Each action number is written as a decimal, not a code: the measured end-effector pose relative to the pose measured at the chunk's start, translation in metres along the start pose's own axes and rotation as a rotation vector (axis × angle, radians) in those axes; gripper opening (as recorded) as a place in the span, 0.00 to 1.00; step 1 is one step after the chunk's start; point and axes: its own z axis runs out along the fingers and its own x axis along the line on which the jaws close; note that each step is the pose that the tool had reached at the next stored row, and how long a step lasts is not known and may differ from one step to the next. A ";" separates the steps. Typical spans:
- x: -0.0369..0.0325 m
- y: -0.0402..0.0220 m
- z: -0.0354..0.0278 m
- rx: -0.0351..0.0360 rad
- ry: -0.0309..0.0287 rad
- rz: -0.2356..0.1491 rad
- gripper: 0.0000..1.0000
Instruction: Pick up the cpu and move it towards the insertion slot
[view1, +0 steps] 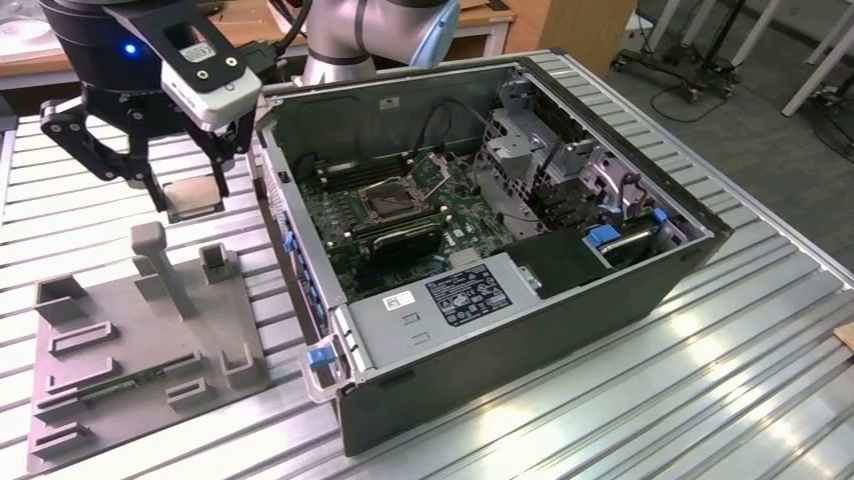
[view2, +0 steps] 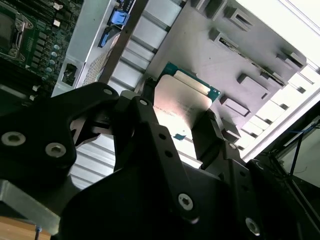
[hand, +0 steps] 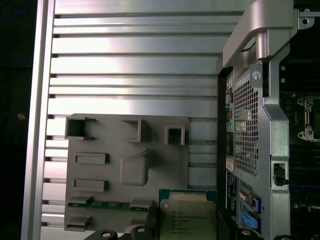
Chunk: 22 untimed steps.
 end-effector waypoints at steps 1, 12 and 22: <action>-0.0013 0.0000 0.0000 0.0000 0.0001 0.000 0.54; -0.0182 -0.0004 0.0001 0.0000 0.0000 0.000 0.54; -0.0326 -0.0007 0.0003 0.0001 0.0000 0.000 0.54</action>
